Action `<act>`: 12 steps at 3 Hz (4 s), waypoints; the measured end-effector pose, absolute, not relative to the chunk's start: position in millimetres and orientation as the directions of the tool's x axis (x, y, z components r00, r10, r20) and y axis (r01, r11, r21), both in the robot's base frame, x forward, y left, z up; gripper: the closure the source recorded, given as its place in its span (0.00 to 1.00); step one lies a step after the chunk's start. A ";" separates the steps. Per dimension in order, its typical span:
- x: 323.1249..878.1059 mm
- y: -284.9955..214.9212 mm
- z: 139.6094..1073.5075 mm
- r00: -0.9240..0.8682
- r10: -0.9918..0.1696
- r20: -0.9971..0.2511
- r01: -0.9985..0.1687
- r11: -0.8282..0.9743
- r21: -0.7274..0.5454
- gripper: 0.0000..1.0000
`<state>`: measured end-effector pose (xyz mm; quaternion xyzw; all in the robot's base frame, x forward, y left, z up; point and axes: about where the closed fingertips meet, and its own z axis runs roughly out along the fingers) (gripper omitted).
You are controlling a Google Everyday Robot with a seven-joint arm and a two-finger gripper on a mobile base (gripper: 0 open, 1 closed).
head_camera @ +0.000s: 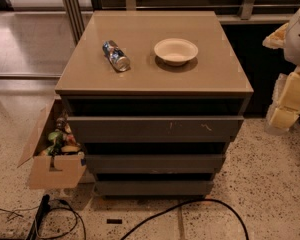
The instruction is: Open middle drawer
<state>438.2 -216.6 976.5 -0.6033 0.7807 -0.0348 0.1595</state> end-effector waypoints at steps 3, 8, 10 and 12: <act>425.6 -208.6 932.2 -0.227 -0.921 -0.318 -0.937 0.295 -0.186 0.00; 403.3 -148.6 770.8 -0.185 -0.826 -0.533 -0.960 0.268 -0.082 0.00; 439.5 -135.0 652.2 -0.186 -0.829 -0.528 -0.953 0.282 -0.107 0.00; 487.7 -162.7 604.2 -0.270 -0.790 -0.551 -0.917 0.384 -0.102 0.00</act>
Offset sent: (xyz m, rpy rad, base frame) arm -0.0017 0.0008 -0.0100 0.0378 0.0160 0.0009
